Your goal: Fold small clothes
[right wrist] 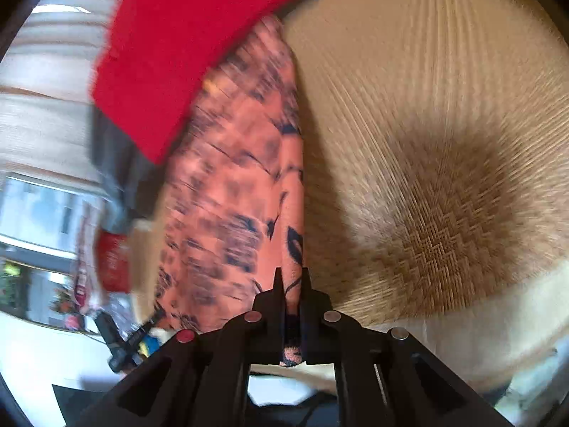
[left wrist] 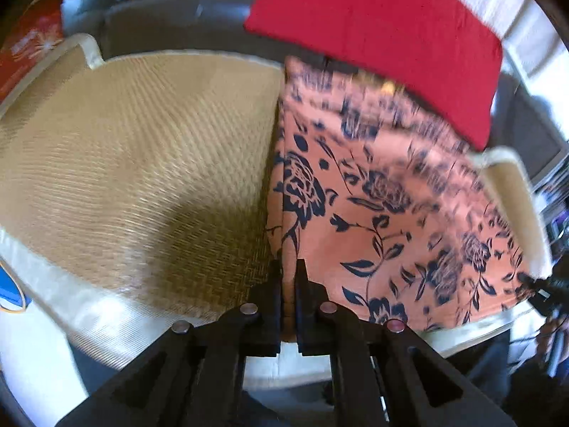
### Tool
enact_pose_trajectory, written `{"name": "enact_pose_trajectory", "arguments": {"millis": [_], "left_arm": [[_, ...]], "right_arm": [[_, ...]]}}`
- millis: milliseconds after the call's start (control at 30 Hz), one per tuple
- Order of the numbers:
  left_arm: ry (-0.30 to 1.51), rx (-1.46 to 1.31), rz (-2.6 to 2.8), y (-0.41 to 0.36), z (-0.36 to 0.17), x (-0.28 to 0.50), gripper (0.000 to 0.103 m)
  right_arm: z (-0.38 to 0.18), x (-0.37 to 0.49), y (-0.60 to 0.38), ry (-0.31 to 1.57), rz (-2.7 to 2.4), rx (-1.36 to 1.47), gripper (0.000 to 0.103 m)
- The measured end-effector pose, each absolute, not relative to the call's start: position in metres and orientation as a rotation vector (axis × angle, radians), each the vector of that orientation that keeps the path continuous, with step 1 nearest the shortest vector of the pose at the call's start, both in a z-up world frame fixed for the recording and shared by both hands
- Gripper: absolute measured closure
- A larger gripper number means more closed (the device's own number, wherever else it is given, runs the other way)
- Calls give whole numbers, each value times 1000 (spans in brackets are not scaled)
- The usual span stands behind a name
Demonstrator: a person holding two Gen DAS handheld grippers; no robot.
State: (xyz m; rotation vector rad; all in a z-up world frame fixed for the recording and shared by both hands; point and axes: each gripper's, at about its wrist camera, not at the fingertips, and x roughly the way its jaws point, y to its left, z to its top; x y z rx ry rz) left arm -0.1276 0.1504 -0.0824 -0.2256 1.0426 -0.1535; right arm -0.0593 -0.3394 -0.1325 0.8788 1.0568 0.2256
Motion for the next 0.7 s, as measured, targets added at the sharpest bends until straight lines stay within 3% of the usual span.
{"name": "enact_pose_trajectory", "arguments": {"millis": [67,167,333,467,567,700], "left_arm": [[1067,-238,-148,157,-90,-125,97],[1165,-253,-126,160,-123,-109,97],[1121,-243,-133,154,-109,-109,97],[1206,-243,-117,159,-131,-104,97],[1138,-218,-141,156,-112,-106,97],[1201,-220,-130,157,-128,-95,97]], "right_arm": [[-125,-66,-343,1038,231,878,97],[-156,-56,-345,1112,214,900,97],[-158,-60,-340,1085,248,938,97],[-184,-51,-341,1161,195,966,97],[-170,-52,-341,1106,232,969,97],[-172,-52,-345,1115,232,954,97]]}}
